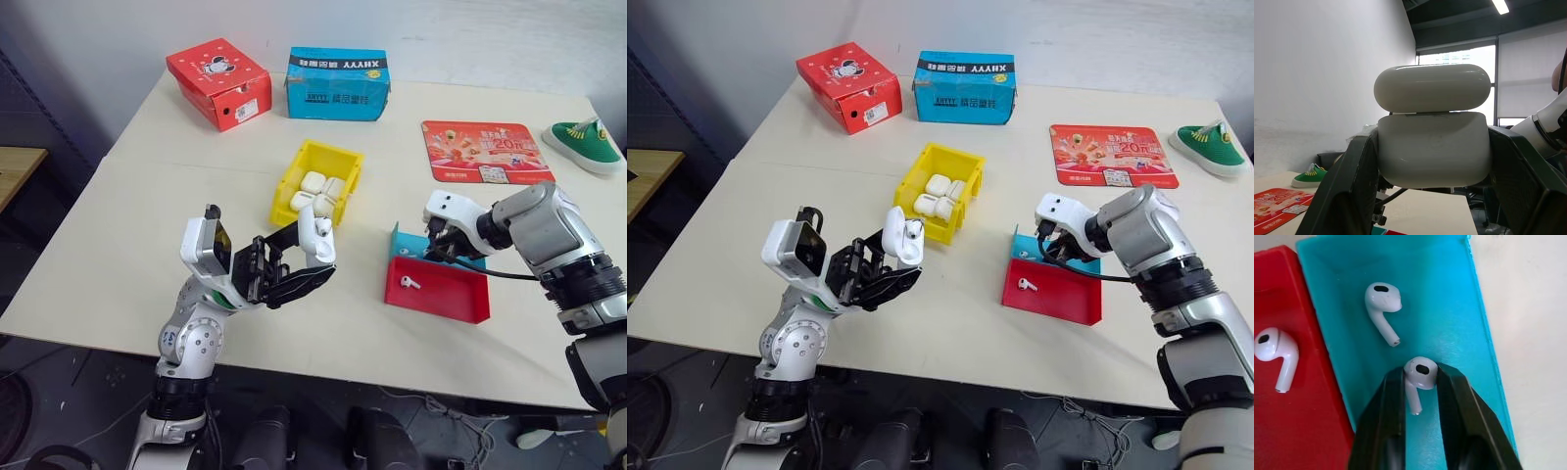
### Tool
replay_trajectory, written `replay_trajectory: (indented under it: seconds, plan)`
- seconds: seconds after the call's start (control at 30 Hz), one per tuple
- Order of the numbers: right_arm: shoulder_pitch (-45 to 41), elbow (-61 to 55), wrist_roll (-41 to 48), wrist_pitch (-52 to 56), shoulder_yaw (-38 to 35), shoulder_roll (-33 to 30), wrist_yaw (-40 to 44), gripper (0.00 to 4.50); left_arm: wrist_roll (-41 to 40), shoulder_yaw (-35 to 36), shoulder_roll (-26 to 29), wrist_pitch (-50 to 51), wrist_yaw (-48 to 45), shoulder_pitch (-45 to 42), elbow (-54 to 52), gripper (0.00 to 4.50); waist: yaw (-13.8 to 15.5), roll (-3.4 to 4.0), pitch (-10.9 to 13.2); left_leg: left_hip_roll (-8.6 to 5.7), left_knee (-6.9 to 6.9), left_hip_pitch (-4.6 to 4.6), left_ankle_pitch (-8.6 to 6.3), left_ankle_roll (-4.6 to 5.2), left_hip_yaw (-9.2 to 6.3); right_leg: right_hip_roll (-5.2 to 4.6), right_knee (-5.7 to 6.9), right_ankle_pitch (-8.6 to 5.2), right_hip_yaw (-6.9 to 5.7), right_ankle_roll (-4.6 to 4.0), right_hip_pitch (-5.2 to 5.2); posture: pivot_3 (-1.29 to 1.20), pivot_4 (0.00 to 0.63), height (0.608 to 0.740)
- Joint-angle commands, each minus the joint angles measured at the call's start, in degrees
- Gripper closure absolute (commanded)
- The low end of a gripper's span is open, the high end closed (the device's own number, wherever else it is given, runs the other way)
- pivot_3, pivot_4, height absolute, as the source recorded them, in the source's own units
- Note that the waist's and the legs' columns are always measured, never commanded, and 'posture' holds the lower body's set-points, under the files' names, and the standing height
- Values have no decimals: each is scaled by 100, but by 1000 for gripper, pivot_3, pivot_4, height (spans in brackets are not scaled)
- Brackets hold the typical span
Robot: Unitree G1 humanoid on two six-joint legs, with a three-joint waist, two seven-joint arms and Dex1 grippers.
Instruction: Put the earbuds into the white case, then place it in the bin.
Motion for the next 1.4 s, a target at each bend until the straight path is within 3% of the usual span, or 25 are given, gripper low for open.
replay_trajectory:
  seconds: [0.03,0.27,0.43,0.57,0.63,0.73,0.9,1.1,1.4]
  plan:
    - [101,-139,-3,69,-43,-22,13,3964,-8,24,0,-74,-11,-51,-101,1695,0,0,0,0,2,0,0,0,0,0,2,0,0,0,0,0,150,740]
    - [196,-236,66,21,-190,-60,-43,3964,-11,19,-5,-86,-51,-44,-86,1695,0,0,0,1,11,0,-1,-1,0,-1,7,0,2,0,0,0,150,740]
    - [30,-317,648,-2,-1204,-266,-152,3964,-89,12,-50,-79,-122,-86,-86,1695,5,0,0,1,11,-2,-1,-1,0,-1,6,0,3,0,-1,0,150,740]
    - [263,-830,2088,478,-2616,-430,382,3964,-139,9,-125,-53,-234,-289,48,1695,31,0,0,1,14,-12,-1,0,-11,-2,3,0,-7,0,-2,0,150,740]
    - [549,-1343,3073,561,-3563,-149,512,3964,-164,7,-167,-31,-279,-424,146,1695,24,-2,-1,1,13,-12,-4,2,-12,-1,-1,0,-7,0,1,0,150,740]
    - [670,-2129,4747,1504,-5202,833,-472,3964,-143,-23,-276,-14,-337,-730,425,1695,-4,-7,1,7,15,-10,-5,2,-12,1,-2,1,-8,1,6,0,150,740]
    - [802,-3189,7199,2954,-6096,1839,-2285,3964,-42,-2,-421,-67,-432,-1108,860,1695,3,-4,0,9,19,-8,-1,-1,-16,-2,19,0,-4,0,-1,0,150,740]
    - [1574,-4328,9059,2657,-5636,2315,-3821,3964,52,-26,-609,-165,-460,-1343,1105,1695,8,-5,0,6,9,-14,-5,5,-19,-7,8,1,-2,-2,-6,0,150,740]
    - [2033,-4904,9226,1474,-4775,2420,-4480,3964,68,9,-621,-186,-491,-1431,1187,1695,7,-5,0,2,13,-18,-5,13,-13,-3,12,1,-2,-1,-9,0,150,740]
